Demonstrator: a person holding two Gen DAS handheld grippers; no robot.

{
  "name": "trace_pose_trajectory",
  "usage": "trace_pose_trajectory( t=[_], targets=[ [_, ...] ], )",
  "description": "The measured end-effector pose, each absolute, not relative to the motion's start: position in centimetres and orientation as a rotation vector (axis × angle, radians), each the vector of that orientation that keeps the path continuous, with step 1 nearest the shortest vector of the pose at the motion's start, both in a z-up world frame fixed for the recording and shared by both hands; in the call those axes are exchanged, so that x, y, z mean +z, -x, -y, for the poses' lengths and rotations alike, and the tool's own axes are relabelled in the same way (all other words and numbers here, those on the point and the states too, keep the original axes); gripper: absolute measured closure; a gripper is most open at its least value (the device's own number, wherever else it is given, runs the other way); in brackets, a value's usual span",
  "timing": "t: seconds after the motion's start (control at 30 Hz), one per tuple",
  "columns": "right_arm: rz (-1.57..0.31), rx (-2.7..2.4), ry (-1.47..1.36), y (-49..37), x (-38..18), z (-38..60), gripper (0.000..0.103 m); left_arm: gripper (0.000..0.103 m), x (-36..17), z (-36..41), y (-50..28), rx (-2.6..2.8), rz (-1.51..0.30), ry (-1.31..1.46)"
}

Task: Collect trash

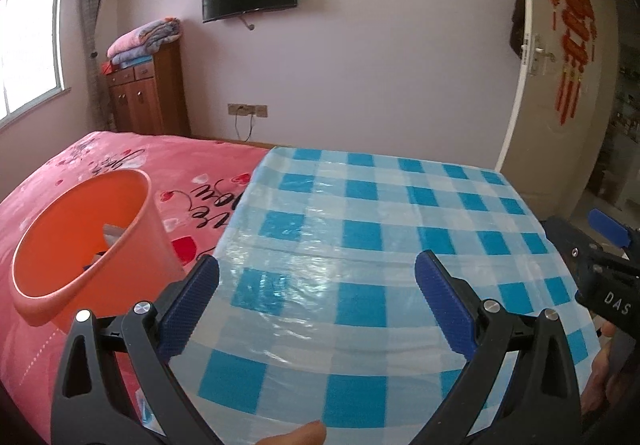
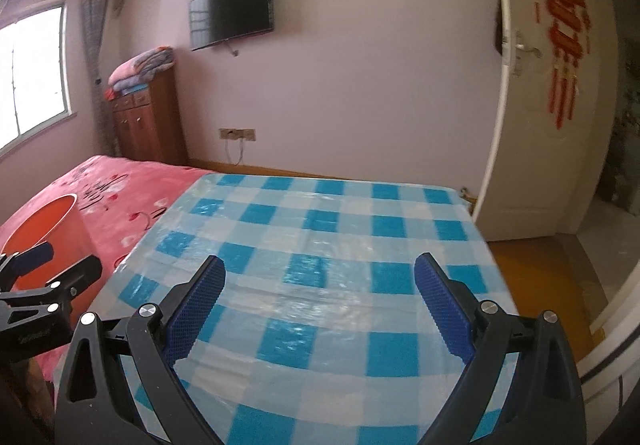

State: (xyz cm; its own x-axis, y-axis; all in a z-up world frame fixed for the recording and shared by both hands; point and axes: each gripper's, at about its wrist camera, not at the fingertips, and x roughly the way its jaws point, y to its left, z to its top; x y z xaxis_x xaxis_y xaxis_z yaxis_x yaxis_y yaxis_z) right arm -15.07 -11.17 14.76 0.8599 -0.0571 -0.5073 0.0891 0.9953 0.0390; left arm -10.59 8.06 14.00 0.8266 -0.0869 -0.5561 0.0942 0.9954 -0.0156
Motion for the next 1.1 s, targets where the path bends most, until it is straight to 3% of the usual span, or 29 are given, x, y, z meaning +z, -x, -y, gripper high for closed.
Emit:
trace_pose_trajectory(
  t=[1.1],
  targets=[
    [-0.473, -0.247, -0.101, 23.4, 13.6, 18.3, 0.009, 0.004, 14.8, 1.1, 16.7, -0.236, -0.533, -0.113]
  ],
)
